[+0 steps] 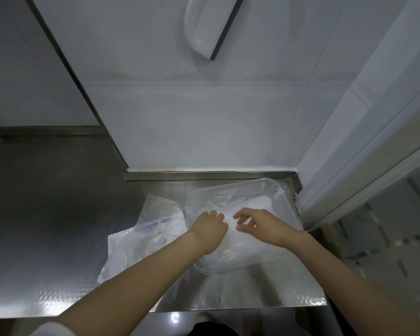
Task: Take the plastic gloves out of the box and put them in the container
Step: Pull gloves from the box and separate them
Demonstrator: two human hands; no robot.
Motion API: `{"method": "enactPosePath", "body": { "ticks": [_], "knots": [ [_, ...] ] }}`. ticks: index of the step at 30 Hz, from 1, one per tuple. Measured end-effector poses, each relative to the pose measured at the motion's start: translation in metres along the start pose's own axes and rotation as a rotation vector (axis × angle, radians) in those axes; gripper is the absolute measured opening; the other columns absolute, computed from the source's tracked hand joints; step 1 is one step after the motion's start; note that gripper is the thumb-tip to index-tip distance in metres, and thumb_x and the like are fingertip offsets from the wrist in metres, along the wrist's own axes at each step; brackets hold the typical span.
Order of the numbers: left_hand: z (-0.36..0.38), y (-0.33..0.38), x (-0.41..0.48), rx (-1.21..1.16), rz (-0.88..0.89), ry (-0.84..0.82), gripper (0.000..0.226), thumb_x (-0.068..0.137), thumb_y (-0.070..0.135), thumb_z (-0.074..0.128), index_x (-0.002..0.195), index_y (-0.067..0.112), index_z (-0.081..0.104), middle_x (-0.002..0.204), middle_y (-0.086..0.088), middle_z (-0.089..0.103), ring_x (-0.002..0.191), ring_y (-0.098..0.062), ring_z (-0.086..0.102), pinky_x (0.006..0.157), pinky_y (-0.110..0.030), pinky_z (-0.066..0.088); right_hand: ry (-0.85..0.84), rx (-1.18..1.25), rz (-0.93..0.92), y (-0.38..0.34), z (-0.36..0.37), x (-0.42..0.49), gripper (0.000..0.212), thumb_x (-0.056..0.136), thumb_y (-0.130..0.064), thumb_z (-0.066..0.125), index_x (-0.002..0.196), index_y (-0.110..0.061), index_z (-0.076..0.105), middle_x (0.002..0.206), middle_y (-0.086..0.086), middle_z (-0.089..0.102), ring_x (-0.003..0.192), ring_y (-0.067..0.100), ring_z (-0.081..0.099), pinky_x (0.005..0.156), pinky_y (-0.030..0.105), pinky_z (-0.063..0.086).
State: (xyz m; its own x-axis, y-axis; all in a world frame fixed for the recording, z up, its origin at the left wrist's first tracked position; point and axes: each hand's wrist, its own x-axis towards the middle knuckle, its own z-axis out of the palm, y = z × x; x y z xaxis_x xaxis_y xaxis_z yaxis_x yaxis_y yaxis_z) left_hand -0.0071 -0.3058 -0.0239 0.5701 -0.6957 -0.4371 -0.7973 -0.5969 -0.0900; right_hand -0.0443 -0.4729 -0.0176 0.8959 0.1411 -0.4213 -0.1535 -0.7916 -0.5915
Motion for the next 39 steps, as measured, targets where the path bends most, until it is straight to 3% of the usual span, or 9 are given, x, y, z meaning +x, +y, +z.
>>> {"method": "enactPosePath", "body": {
  "ticks": [6,14,17,23,26,30,34,36,39],
  "knots": [
    [0.019,0.010,0.025,-0.080,-0.193,-0.165,0.068,0.093,0.021,0.056,0.147,0.012,0.015,0.156,-0.018,-0.001,0.138,-0.045,0.018,0.105,-0.053,0.029,-0.058,-0.283,0.112,0.014,0.018,0.028,0.062,0.093,-0.029,0.058,0.146,-0.026,0.025,0.140,0.010,0.039,0.116,0.026,0.053,0.095,0.034,0.043],
    [0.036,0.014,0.037,-0.054,-0.177,-0.302,0.082,0.085,0.030,0.065,0.145,0.013,0.011,0.151,-0.017,0.015,0.135,-0.050,0.020,0.107,-0.057,0.025,-0.153,-0.445,0.270,0.029,0.024,0.035,0.084,0.080,-0.031,0.073,0.146,-0.027,0.020,0.139,0.011,0.032,0.116,0.029,0.052,0.094,0.033,0.044],
    [0.024,0.011,0.029,-0.108,-0.148,-0.296,0.064,0.092,0.026,0.056,0.144,0.010,0.021,0.149,-0.016,0.023,0.134,-0.041,0.029,0.105,-0.048,0.032,-0.175,-0.465,0.287,0.022,0.018,0.032,0.074,0.087,-0.031,0.065,0.147,-0.021,0.022,0.144,0.012,0.029,0.124,0.029,0.046,0.097,0.035,0.041],
    [0.001,0.011,-0.028,-0.432,-0.075,0.317,0.024,0.095,0.017,0.043,0.119,0.014,0.050,0.117,-0.004,0.055,0.108,-0.023,0.052,0.092,-0.032,0.035,0.193,-0.418,0.078,-0.029,0.026,0.001,0.040,0.097,-0.024,0.049,0.135,-0.012,0.042,0.134,0.008,0.042,0.122,0.024,0.041,0.097,0.032,0.039],
    [0.004,-0.005,-0.054,-0.836,-0.225,0.604,0.017,0.087,0.001,0.051,0.097,0.016,0.051,0.099,0.002,0.050,0.087,-0.018,0.053,0.078,-0.031,0.043,0.560,-0.287,-0.207,-0.058,0.047,-0.005,0.031,0.079,-0.007,0.070,0.109,-0.012,0.062,0.104,0.004,0.058,0.096,0.022,0.058,0.079,0.026,0.047],
    [0.018,-0.044,-0.079,-0.778,-0.553,0.838,0.030,0.079,0.002,0.066,0.105,0.010,0.054,0.106,-0.005,0.049,0.097,-0.024,0.051,0.081,-0.029,0.038,0.539,-0.249,-0.458,-0.085,0.078,0.005,0.038,0.073,-0.005,0.073,0.109,-0.010,0.063,0.107,0.008,0.061,0.101,0.025,0.061,0.081,0.028,0.052],
    [0.036,-0.080,-0.093,-0.729,-0.843,0.370,0.065,0.083,0.032,0.068,0.136,0.011,0.038,0.132,-0.014,0.046,0.120,-0.033,0.044,0.097,-0.040,0.034,0.285,-0.544,-0.500,-0.103,0.094,0.022,0.052,0.077,-0.005,0.069,0.126,-0.004,0.053,0.114,0.015,0.062,0.115,0.033,0.054,0.112,0.037,0.028],
    [0.047,-0.090,-0.101,-0.894,-0.816,0.194,0.044,0.086,0.030,0.065,0.124,0.013,0.050,0.121,-0.010,0.059,0.110,-0.028,0.056,0.091,-0.037,0.044,0.110,-0.756,-0.429,-0.119,0.097,0.022,0.048,0.089,-0.010,0.057,0.134,-0.002,0.041,0.112,0.015,0.063,0.113,0.033,0.053,0.117,0.043,-0.002],
    [0.050,-0.092,-0.114,-0.924,-0.724,0.307,0.011,0.089,0.022,0.061,0.086,0.012,0.065,0.093,-0.007,0.068,0.088,-0.023,0.063,0.077,-0.033,0.050,0.059,-0.873,-0.330,-0.137,0.098,0.021,0.040,0.096,-0.019,0.049,0.131,-0.003,0.040,0.107,0.012,0.065,0.107,0.030,0.057,0.115,0.048,-0.010]
  ]
}}
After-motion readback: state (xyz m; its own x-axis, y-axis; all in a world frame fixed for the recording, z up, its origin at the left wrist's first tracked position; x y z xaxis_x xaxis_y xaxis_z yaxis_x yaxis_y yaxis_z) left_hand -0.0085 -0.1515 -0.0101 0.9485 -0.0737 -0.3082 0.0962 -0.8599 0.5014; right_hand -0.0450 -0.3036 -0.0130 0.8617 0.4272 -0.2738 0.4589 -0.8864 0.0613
